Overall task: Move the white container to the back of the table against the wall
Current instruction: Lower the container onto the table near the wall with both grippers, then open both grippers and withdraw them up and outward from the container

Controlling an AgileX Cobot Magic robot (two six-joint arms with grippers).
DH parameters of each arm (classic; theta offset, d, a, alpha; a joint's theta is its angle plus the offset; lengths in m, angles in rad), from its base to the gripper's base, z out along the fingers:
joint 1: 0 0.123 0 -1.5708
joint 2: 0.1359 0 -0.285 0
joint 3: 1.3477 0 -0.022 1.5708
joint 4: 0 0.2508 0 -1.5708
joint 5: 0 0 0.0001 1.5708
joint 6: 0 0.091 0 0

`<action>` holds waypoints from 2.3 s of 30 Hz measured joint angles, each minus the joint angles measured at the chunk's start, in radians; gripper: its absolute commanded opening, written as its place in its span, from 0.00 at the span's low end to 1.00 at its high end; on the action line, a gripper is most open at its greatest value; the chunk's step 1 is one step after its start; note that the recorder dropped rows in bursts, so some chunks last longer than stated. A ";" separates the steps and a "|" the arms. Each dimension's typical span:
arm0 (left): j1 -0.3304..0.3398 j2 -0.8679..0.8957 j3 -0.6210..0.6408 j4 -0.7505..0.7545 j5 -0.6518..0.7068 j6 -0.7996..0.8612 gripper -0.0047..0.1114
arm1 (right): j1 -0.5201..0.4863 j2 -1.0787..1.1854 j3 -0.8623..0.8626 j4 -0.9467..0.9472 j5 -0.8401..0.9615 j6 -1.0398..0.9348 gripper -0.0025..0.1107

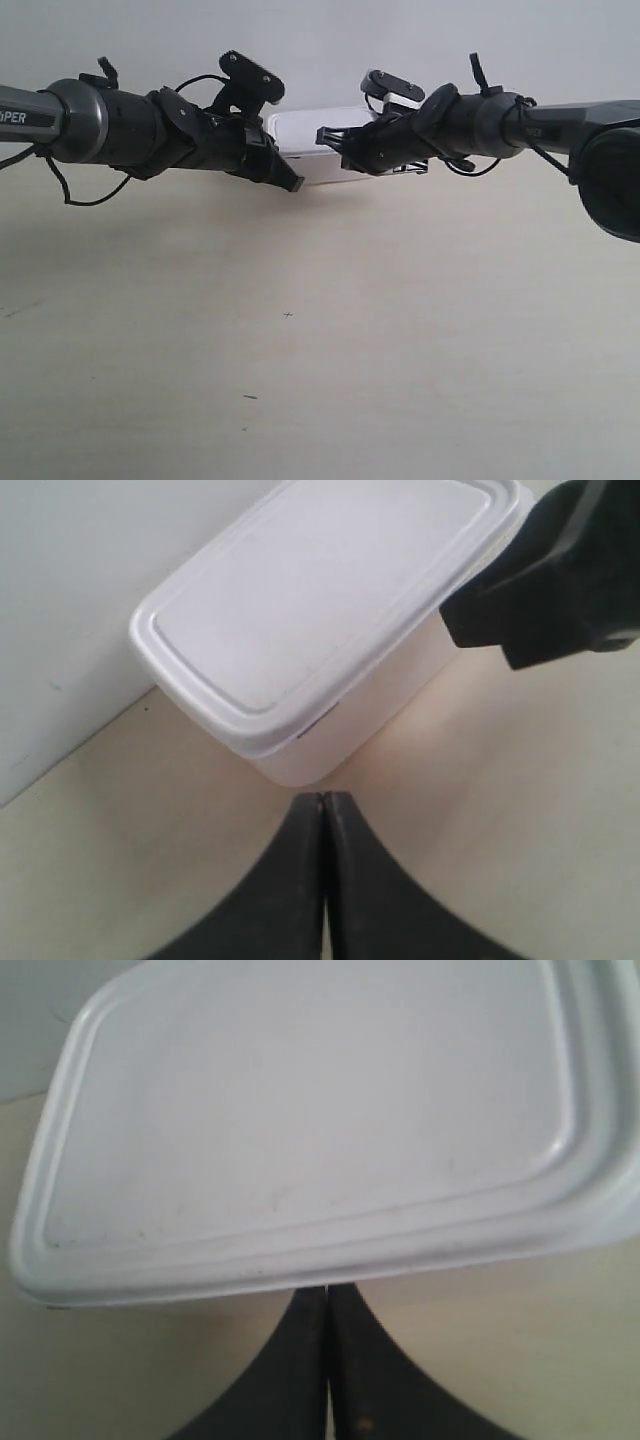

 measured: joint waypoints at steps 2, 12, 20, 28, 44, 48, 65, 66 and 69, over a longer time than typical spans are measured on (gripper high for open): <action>0.000 0.000 0.000 0.000 0.000 0.000 0.04 | 0.004 0.000 0.000 0.008 -0.011 0.000 0.02; 0.000 0.000 0.000 0.000 -0.002 0.002 0.04 | 0.007 0.000 0.000 0.019 -0.026 0.004 0.02; 0.000 0.000 0.000 0.000 -0.004 0.001 0.04 | 0.007 0.000 0.000 0.004 -0.021 0.002 0.02; 0.000 0.000 0.000 0.000 -0.004 0.002 0.04 | 0.007 0.000 -0.002 -0.041 0.002 0.004 0.02; 0.000 -0.027 0.002 0.000 0.061 0.004 0.04 | 0.007 -0.089 -0.002 -0.250 0.145 0.079 0.02; 0.000 -0.093 0.002 -0.011 0.116 -0.009 0.04 | -0.022 -0.140 -0.004 -0.300 0.267 0.121 0.02; 0.000 -0.894 0.496 -0.135 0.139 -0.025 0.04 | -0.080 -1.200 0.865 -0.322 0.147 0.045 0.02; 0.000 -0.978 0.547 -0.135 0.136 -0.025 0.04 | -0.080 -1.324 0.923 -0.324 0.147 0.045 0.02; 0.000 -1.172 0.669 -0.157 0.123 -0.025 0.04 | -0.080 -1.534 1.029 -0.331 0.147 0.043 0.02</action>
